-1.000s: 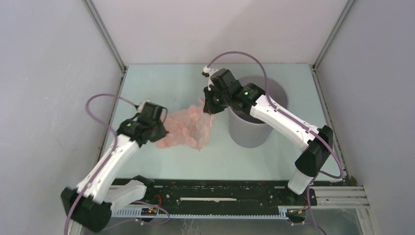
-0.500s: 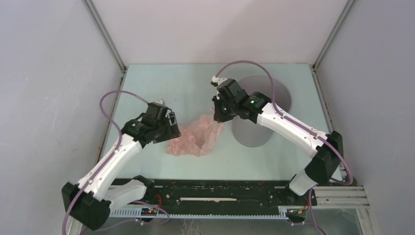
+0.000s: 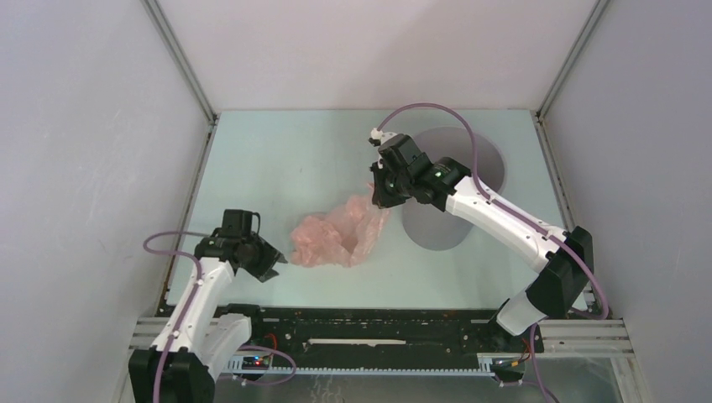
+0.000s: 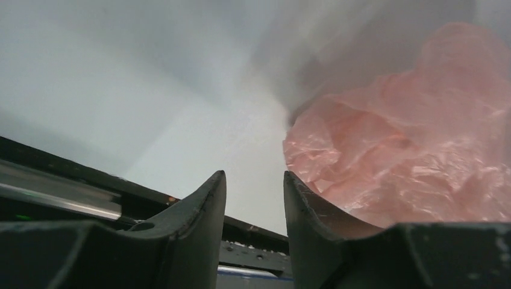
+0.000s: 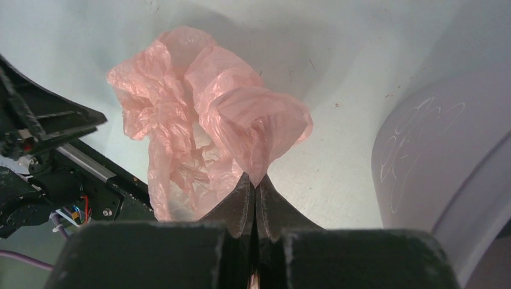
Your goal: Put the trash bags into the trash bin
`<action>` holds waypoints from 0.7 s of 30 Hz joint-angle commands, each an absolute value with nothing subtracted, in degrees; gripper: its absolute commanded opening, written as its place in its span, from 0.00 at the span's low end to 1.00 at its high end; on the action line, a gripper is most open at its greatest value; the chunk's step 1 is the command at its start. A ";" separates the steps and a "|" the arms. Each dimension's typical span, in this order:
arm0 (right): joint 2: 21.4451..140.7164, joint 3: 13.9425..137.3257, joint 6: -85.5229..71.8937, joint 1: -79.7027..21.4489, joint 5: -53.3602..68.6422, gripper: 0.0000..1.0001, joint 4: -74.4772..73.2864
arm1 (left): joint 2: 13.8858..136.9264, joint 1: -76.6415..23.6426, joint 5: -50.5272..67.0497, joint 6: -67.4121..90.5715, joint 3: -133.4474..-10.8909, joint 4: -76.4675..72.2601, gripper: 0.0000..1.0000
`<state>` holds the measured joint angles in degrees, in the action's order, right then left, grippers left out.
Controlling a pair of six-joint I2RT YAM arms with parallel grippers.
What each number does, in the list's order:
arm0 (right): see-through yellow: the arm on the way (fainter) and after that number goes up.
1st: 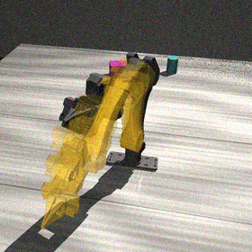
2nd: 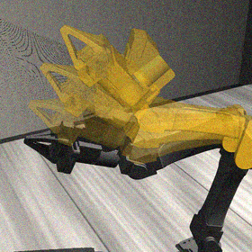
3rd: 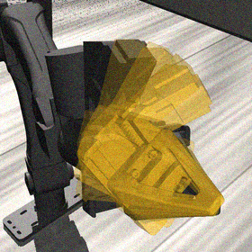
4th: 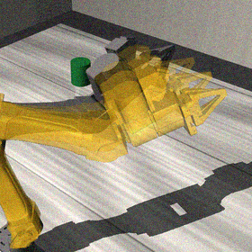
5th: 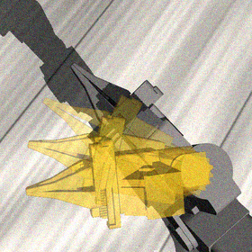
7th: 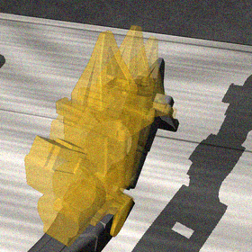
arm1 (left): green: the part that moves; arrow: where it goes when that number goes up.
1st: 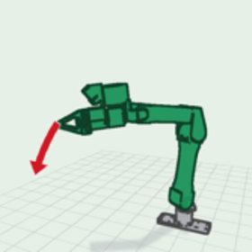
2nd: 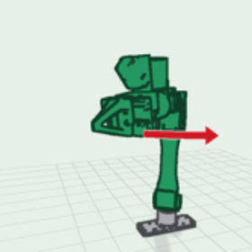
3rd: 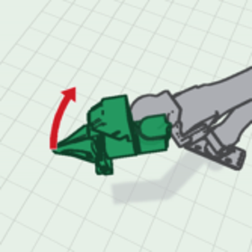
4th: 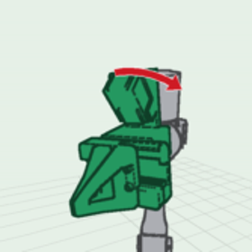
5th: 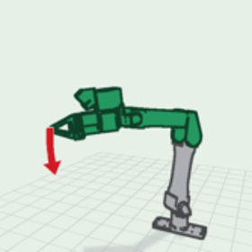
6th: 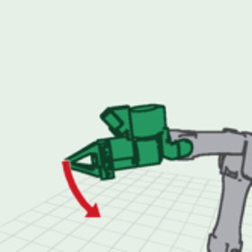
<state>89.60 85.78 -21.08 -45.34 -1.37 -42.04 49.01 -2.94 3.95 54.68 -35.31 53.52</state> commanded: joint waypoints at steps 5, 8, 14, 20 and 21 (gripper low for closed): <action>88.44 87.46 -20.74 -45.53 -1.41 0.00 -40.41 | 53.23 -1.76 19.62 62.92 -27.57 39.00 0.55; 88.50 87.36 -20.74 -45.53 -1.34 0.00 -40.38 | 53.39 -1.71 18.82 62.20 -28.04 40.47 0.54; 88.69 87.20 -20.76 -45.53 -1.45 0.00 -40.90 | 54.00 -1.76 19.06 62.05 -27.80 39.34 0.52; 88.87 87.36 -20.82 -45.53 -0.77 0.00 -41.02 | 53.23 -1.71 19.06 60.10 -30.54 37.45 0.53; 88.90 87.48 -20.75 -45.60 -0.66 0.00 -40.98 | 53.01 -1.75 18.32 59.60 -31.43 38.28 0.51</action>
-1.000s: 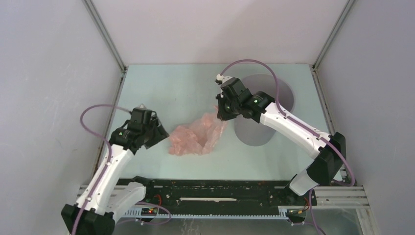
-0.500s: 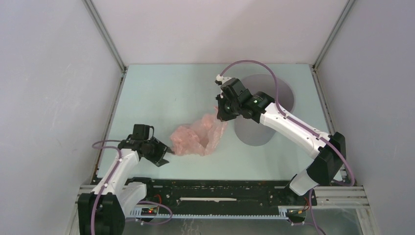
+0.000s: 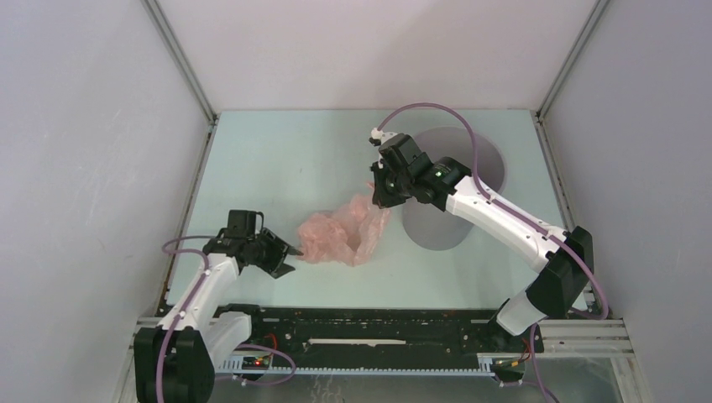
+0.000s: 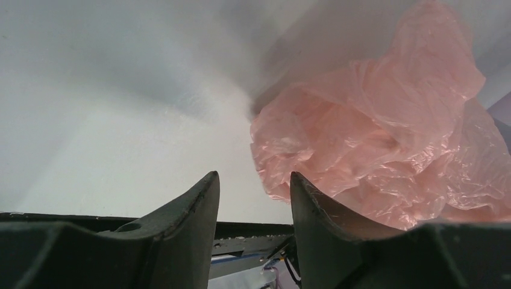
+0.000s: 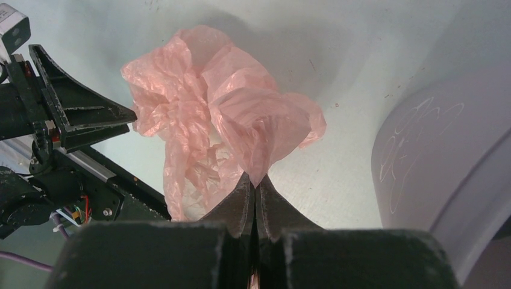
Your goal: Put the trash bags into the trash bin
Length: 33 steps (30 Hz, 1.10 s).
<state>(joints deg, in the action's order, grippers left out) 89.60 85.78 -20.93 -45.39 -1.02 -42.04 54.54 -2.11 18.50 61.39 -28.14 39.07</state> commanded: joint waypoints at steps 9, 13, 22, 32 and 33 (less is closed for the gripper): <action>88.73 87.53 -20.56 -45.79 -1.21 0.00 -41.57 | 53.09 -1.76 19.44 60.51 -28.98 36.15 0.54; 88.68 88.04 -20.51 -45.79 -1.48 0.00 -41.34 | 54.89 -1.76 21.37 61.30 -26.34 30.22 0.57; 88.86 88.46 -21.04 -46.22 -1.35 0.00 -41.04 | 60.69 -1.76 21.08 59.09 -24.41 23.86 0.42; 88.75 88.27 -22.11 -46.81 -2.97 0.00 -41.17 | 65.14 -1.76 22.17 57.13 -24.96 21.81 0.36; 88.77 88.17 -22.26 -46.89 -3.05 0.00 -41.04 | 65.58 -1.76 22.89 57.39 -24.77 20.94 0.38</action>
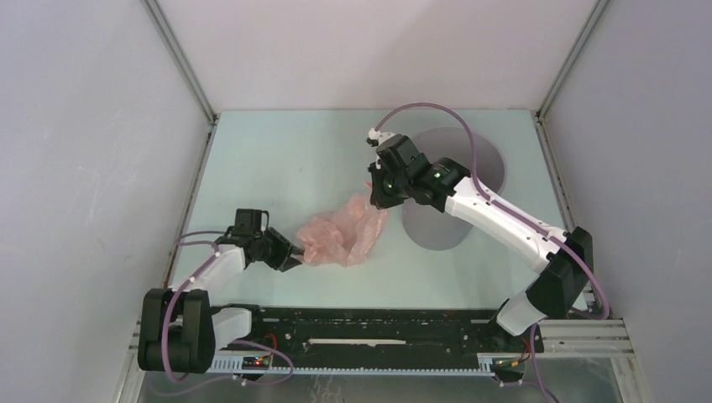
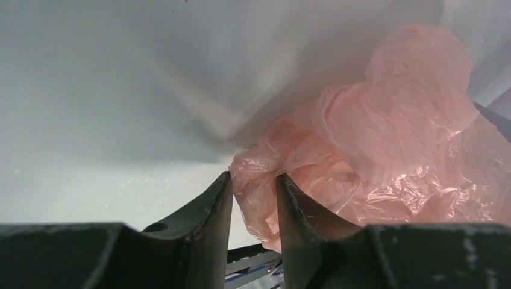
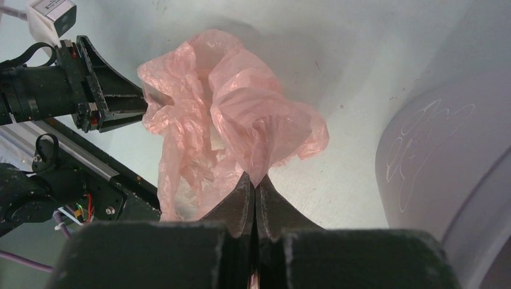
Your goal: Put the trash bags into the trash bin
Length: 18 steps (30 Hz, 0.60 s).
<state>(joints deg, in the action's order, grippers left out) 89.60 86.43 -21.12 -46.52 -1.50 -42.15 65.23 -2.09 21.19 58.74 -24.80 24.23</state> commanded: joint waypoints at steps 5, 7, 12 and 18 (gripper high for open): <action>90.09 88.95 -22.93 -47.24 -2.90 0.00 -41.59 | 68.38 -1.68 24.41 54.82 -27.46 21.77 0.26; 91.03 90.51 -22.64 -47.51 -2.82 0.00 -43.17 | 67.00 -1.67 21.80 52.48 -30.45 25.88 0.03; 92.24 91.55 -21.84 -47.73 -0.78 0.00 -45.48 | 58.15 -1.67 7.02 49.60 -37.02 38.72 0.00; 95.81 93.17 -23.82 -46.46 5.60 0.00 -45.67 | 58.83 -1.59 -6.47 46.94 -47.51 49.15 0.00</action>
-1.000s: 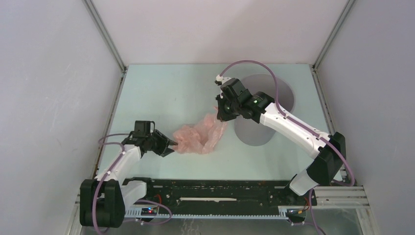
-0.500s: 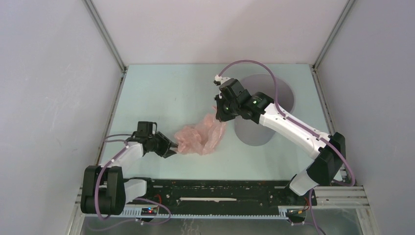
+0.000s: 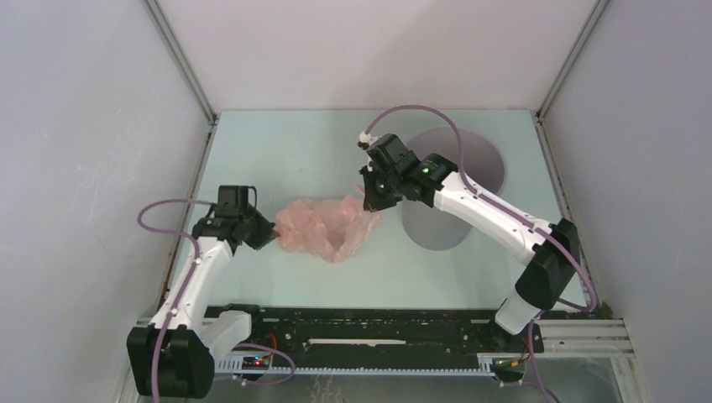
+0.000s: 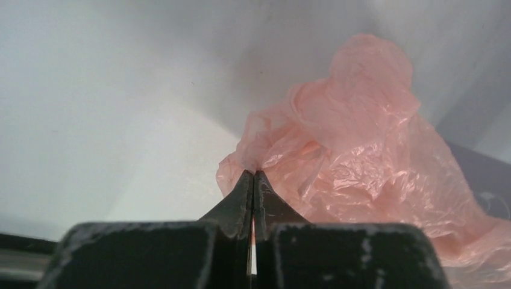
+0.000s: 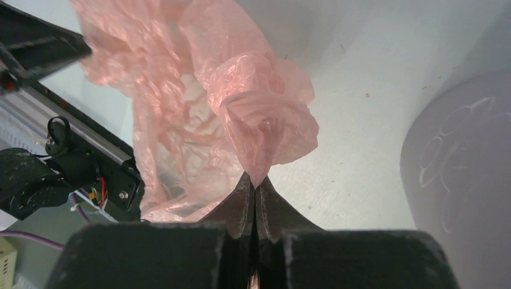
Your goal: Put the trash bags into the trash bin
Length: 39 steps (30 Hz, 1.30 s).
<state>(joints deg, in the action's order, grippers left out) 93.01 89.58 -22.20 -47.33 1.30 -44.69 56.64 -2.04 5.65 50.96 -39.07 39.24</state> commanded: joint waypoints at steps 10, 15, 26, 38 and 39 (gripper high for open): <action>97.53 133.30 -18.23 -47.20 3.49 0.00 -57.26 | 62.85 -4.42 -7.33 41.15 -109.07 61.62 0.00; 79.64 105.75 -16.83 -51.86 5.99 0.00 -30.63 | 44.49 -10.46 -17.56 34.88 -91.22 43.17 0.00; 86.77 76.32 -25.59 -51.54 15.59 0.00 -29.72 | 42.24 -10.59 -5.28 43.34 -46.26 55.51 0.00; 100.03 133.40 -20.80 -41.27 12.58 0.00 -49.04 | 66.55 -8.53 -6.88 33.35 -115.43 67.73 0.00; 99.59 136.16 -20.30 -41.25 12.47 0.00 -49.22 | 67.15 -8.60 -6.29 33.09 -120.33 66.86 0.00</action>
<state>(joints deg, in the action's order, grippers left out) 102.06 122.17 -23.05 -42.74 13.10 -44.51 63.83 -8.84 -6.28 37.26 -99.22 64.51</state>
